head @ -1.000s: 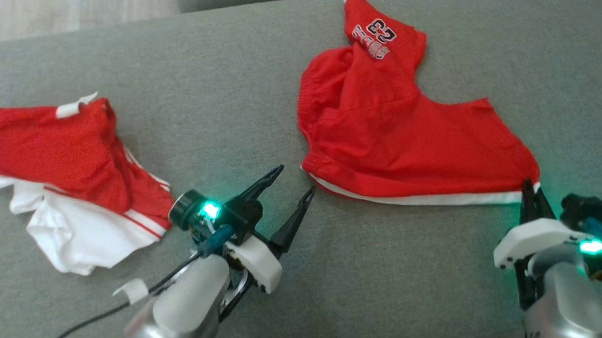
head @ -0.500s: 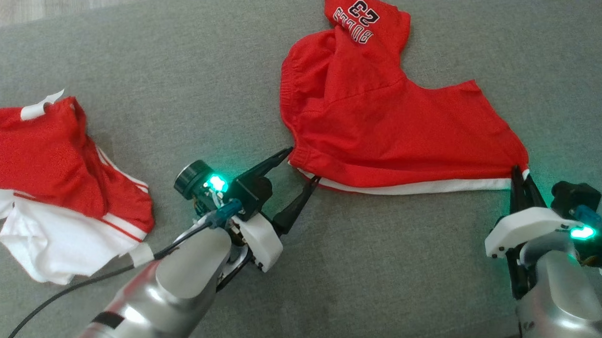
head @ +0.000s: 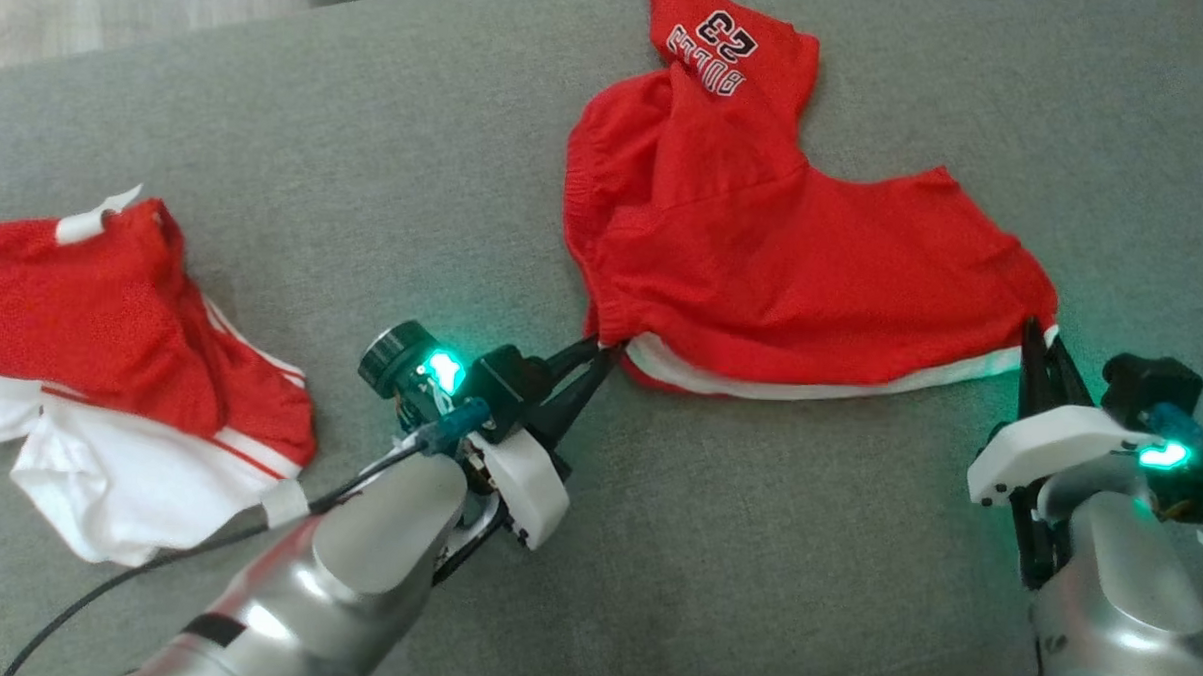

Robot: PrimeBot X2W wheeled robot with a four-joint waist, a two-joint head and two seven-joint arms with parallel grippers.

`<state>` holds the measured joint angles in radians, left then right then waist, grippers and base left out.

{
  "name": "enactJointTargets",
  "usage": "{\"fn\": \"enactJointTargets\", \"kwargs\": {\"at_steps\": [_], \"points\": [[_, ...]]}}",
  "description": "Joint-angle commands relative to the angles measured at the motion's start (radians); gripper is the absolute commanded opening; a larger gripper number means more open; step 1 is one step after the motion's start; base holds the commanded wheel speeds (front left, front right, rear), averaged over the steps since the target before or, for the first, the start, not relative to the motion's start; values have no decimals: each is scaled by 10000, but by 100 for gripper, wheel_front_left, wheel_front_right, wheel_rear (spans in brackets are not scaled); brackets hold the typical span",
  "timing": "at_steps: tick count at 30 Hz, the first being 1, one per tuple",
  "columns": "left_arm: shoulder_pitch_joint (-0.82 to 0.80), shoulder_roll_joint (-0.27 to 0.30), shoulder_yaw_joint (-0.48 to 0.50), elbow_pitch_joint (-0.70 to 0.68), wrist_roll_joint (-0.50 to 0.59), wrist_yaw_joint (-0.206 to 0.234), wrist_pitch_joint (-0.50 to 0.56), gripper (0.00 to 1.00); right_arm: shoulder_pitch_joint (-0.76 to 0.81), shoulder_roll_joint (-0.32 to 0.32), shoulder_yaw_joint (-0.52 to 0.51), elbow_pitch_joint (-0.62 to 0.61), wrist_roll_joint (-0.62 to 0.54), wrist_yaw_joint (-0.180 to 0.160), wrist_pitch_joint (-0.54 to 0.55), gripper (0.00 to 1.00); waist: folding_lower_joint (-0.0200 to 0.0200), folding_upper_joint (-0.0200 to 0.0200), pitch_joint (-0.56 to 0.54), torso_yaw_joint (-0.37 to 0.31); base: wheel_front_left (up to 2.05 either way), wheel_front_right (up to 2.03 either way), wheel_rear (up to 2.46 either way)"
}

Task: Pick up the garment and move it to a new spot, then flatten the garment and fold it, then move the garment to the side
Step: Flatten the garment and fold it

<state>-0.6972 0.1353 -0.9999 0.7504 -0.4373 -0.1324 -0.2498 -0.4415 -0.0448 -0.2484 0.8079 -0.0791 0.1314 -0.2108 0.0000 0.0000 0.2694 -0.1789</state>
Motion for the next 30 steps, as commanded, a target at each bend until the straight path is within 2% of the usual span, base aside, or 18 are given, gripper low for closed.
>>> {"fn": "enactJointTargets", "kwargs": {"at_steps": [1,9,17,20,23,30], "points": [[-339,267,345,-349,-82,18,-116,0,-163,-55,256,-392,57,-7,-160,0,0,0,-149,110,0,0,0],[-233,746,1050,-1097,-600,18,-118,0,-39,-55,622,-1597,601,-7,-49,0,0,0,-1068,495,0,0,0],[-2005,1561,1068,-1684,-1226,18,823,0,-797,-159,1272,-3549,836,-7,1189,0,0,0,-1925,541,0,0,0],[-2828,1598,1490,-1702,-1638,27,1082,0,-1395,-408,1588,-4251,1167,-7,1547,0,0,0,-2224,540,0,0,0],[-3594,1639,1847,-1595,-1629,280,1036,0,-1986,-662,1706,-4924,1410,-7,1626,0,0,0,-2462,566,0,0,0],[-4203,1427,2233,-1531,-1783,657,905,0,-2117,-856,1594,-6338,1107,-7,1412,0,0,0,-2851,846,0,0,0]]}}
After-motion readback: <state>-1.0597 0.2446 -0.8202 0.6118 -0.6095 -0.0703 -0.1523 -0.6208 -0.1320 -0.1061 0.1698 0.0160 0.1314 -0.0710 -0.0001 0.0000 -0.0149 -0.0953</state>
